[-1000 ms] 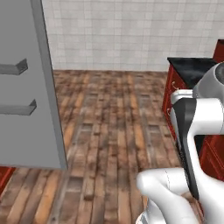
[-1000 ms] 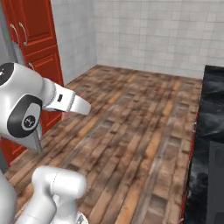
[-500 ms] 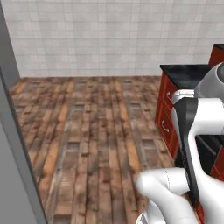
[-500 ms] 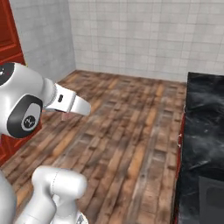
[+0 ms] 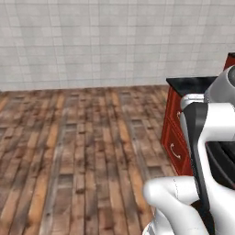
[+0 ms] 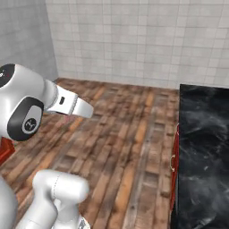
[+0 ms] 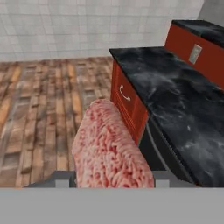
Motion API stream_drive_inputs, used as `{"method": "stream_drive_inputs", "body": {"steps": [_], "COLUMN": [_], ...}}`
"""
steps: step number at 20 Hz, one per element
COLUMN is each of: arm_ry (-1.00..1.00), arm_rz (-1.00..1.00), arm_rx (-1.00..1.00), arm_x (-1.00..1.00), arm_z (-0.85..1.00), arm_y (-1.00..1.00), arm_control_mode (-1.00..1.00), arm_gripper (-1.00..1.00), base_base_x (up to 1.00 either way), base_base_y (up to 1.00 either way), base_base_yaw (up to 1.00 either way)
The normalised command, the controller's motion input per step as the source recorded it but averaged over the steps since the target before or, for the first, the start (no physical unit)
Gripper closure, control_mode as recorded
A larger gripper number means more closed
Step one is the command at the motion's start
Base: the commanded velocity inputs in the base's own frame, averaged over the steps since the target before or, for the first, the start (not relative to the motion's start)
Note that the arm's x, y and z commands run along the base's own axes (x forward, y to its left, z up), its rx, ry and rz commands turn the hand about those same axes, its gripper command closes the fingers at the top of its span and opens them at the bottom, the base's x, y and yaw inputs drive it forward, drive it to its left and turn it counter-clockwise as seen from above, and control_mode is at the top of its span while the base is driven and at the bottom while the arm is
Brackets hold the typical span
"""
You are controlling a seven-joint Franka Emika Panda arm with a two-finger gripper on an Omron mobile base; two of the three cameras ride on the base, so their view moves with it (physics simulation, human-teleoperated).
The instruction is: Take the cheese, steak, and squash from the fridge and place them on the plate on the dining counter to create an appetizer plate.
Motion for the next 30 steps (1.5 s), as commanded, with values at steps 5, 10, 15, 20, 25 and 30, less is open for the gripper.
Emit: {"method": "stream_drive_inputs", "body": {"steps": [5, 10, 15, 20, 25, 30], "arm_ry": [0.00, 0.00, 0.00, 0.00, 0.00, 0.00], "arm_rz": [0.00, 0.00, 0.00, 0.00, 0.00, 0.00], "arm_rx": [0.00, 0.00, 0.00, 0.00, 0.00, 0.00], "arm_x": [0.00, 0.00, 0.00, 0.00, 0.00, 0.00], "arm_z": [0.00, 0.00, 0.00, 0.00, 0.00, 0.00], "arm_y": [0.00, 0.00, 0.00, 0.00, 0.00, 0.00], "arm_control_mode": [1.00, 1.00, 1.00, 1.00, 1.00, 1.00], "arm_gripper": [1.00, 1.00, 1.00, 1.00, 1.00, 1.00], "base_base_x": [1.00, 1.00, 1.00, 1.00, 1.00, 0.96], "base_base_y": [0.20, 0.32, 0.52, 0.74, 0.89, 0.90], "base_base_yaw": [-0.22, -0.25, -0.30, -0.41, -0.51, -0.56]}}
